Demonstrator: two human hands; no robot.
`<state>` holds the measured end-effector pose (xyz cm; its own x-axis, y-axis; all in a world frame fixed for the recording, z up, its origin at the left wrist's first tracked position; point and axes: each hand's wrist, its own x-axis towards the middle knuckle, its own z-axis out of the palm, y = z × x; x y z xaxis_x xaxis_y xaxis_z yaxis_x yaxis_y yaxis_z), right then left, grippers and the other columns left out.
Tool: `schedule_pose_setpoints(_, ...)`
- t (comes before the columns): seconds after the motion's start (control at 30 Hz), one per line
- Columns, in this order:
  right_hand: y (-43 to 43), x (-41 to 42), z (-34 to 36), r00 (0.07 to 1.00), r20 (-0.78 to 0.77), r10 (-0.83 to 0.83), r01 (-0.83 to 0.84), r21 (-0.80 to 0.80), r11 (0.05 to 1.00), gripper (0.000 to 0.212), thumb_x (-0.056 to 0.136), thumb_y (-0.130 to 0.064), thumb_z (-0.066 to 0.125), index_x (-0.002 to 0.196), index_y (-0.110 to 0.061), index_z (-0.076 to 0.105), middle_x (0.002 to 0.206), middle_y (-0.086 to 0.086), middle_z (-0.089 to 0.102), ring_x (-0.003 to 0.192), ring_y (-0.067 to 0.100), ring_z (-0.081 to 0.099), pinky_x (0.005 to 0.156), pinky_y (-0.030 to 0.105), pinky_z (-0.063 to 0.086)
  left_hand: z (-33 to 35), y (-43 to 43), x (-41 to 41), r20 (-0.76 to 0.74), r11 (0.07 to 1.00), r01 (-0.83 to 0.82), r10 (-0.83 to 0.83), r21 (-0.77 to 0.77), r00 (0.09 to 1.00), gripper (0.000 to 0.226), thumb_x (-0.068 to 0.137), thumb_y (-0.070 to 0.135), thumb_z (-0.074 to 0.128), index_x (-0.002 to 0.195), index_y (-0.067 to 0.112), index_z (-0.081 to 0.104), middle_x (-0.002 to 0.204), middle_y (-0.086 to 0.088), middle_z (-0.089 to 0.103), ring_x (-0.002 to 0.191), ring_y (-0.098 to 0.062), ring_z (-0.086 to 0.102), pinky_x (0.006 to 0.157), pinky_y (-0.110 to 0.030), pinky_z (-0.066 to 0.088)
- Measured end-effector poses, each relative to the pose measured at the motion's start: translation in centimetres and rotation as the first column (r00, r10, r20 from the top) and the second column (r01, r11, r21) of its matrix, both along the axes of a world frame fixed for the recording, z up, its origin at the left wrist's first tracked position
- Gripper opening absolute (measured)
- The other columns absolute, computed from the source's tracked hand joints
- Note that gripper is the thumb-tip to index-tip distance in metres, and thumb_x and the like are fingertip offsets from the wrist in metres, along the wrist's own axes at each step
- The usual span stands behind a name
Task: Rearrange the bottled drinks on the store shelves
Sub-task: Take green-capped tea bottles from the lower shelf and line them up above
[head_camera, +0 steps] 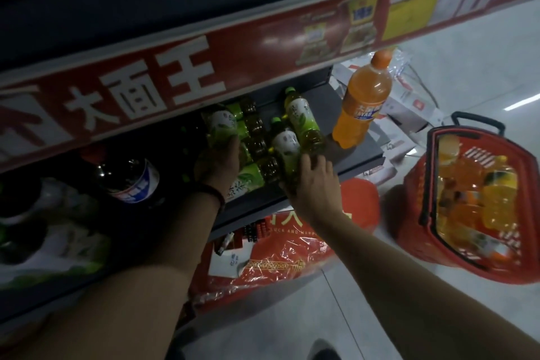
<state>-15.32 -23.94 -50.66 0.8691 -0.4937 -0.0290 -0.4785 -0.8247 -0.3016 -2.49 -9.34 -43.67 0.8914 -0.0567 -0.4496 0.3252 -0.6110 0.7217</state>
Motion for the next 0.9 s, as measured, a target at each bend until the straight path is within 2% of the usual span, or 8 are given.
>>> schedule_pose_setpoints(0.1, 0.0, 0.3, -0.1, 0.988, -0.014, -0.155, 0.152, 0.299, 0.942, 0.075, 0.088, -0.04, 0.082, 0.137, -0.012, 0.034, 0.124, 0.012, 0.05, 0.102, 0.029, 0.061, 0.079, 0.042, 0.06, 0.5, 1.1, -2.7, -0.358, 0.842, -0.285, 0.12, -0.457, 0.926, 0.048, 0.088, 0.048, 0.073, 0.129, 0.025, 0.063, 0.141, -0.015, 0.056, 0.116, -0.032, 0.06, 0.065, -0.035, 0.063)
schedule_pose_setpoints(0.2, -0.5, 1.1, -0.2, 0.96, -0.163, -0.228, 0.279, 0.5, 0.82, 0.083, 0.083, -0.028, 0.087, 0.142, -0.01, 0.031, 0.119, 0.012, 0.058, 0.101, 0.03, 0.065, 0.072, 0.039, 0.061, 0.7, 3.2, -6.5, -0.524, 0.701, -0.441, 0.113, -0.56, 0.844, 0.047, 0.091, 0.038, 0.075, 0.131, 0.018, 0.061, 0.134, -0.018, 0.062, 0.113, -0.032, 0.065, 0.059, -0.029, 0.059)
schedule_pose_setpoints(0.27, -0.4, 0.3, 1.0, 0.924, -0.255, -0.285, 0.379, 0.704, 0.601, 0.063, 0.086, -0.024, 0.084, 0.132, -0.004, 0.047, 0.11, 0.01, 0.064, 0.095, 0.025, 0.068, 0.065, 0.033, 0.06, 0.8, 4.5, -9.2, -0.576, 0.66, -0.471, 0.071, -0.585, 0.815, 0.053, 0.091, 0.035, 0.074, 0.137, 0.014, 0.059, 0.137, -0.022, 0.062, 0.114, -0.033, 0.066, 0.062, -0.032, 0.063)
schedule_pose_setpoints(0.37, 1.3, -4.1, 4.4, 0.914, -0.205, -0.351, 0.336, 0.866, 0.37, 0.038, 0.099, -0.026, 0.07, 0.126, -0.001, 0.06, 0.099, 0.014, 0.072, 0.083, 0.024, 0.073, 0.08, 0.049, 0.065, 2.1, 6.9, -13.1, -0.622, 0.676, -0.518, 0.11, -0.525, 0.775, 0.059, 0.081, 0.027, 0.079, 0.135, 0.011, 0.063, 0.128, -0.023, 0.069, 0.116, -0.038, 0.067, 0.077, -0.044, 0.063)
schedule_pose_setpoints(0.47, 4.4, -11.2, 9.6, 0.891, -0.129, -0.435, 0.24, 0.948, 0.209, 0.048, 0.089, -0.031, 0.072, 0.132, -0.015, 0.057, 0.111, 0.013, 0.073, 0.094, 0.03, 0.076, 0.087, 0.053, 0.065, 5.1, 10.2, -17.2, -0.65, 0.738, -0.444, 0.01, -0.508, 0.76, 0.06, 0.064, 0.03, 0.092, 0.118, 0.008, 0.078, 0.117, -0.019, 0.078, 0.113, -0.037, 0.071, 0.101, -0.049, 0.054)
schedule_pose_setpoints(0.53, 6.4, -15.2, 13.7, 0.871, -0.117, -0.477, 0.187, 0.977, 0.103, 0.061, 0.073, -0.028, 0.078, 0.13, -0.022, 0.059, 0.117, 0.013, 0.073, 0.102, 0.033, 0.076, 0.082, 0.048, 0.065, 7.6, 12.7, -19.4, -0.638, 0.796, -0.332, -0.086, -0.506, 0.765, 0.087, 0.06, 0.03, 0.099, 0.137, 0.006, 0.066, 0.134, -0.024, 0.07, 0.126, -0.04, 0.067, 0.113, -0.055, 0.049)
schedule_pose_setpoints(0.67, 9.0, -20.3, 21.9, 0.903, -0.103, -0.417, 0.147, 0.986, 0.074, 0.085, 0.05, -0.034, 0.092, 0.129, -0.024, 0.06, 0.12, 0.014, 0.073, 0.104, 0.036, 0.076, 0.08, 0.048, 0.062, 15.4, 15.8, -23.2, -0.586, 0.756, -0.197, -0.286, -0.624, 0.758, 0.071, 0.077, -0.003, 0.071, 0.144, 0.01, 0.052, 0.135, -0.03, 0.068, 0.122, -0.051, 0.067, 0.103, -0.061, 0.053)
schedule_pose_setpoints(0.9, 13.7, -20.4, 35.8, 0.972, 0.033, -0.231, -0.026, 0.999, 0.034, 0.049, 0.08, -0.024, 0.071, 0.129, -0.027, 0.07, 0.116, 0.012, 0.076, 0.104, 0.036, 0.074, 0.081, 0.039, 0.061, 29.2, 20.1, -26.4, -0.405, 0.82, -0.169, -0.082, -0.547, 0.911, 0.074, 0.061, 0.031, 0.093, 0.128, 0.014, 0.067, 0.096, -0.003, 0.082, 0.093, -0.027, 0.076, 0.084, -0.043, 0.059)
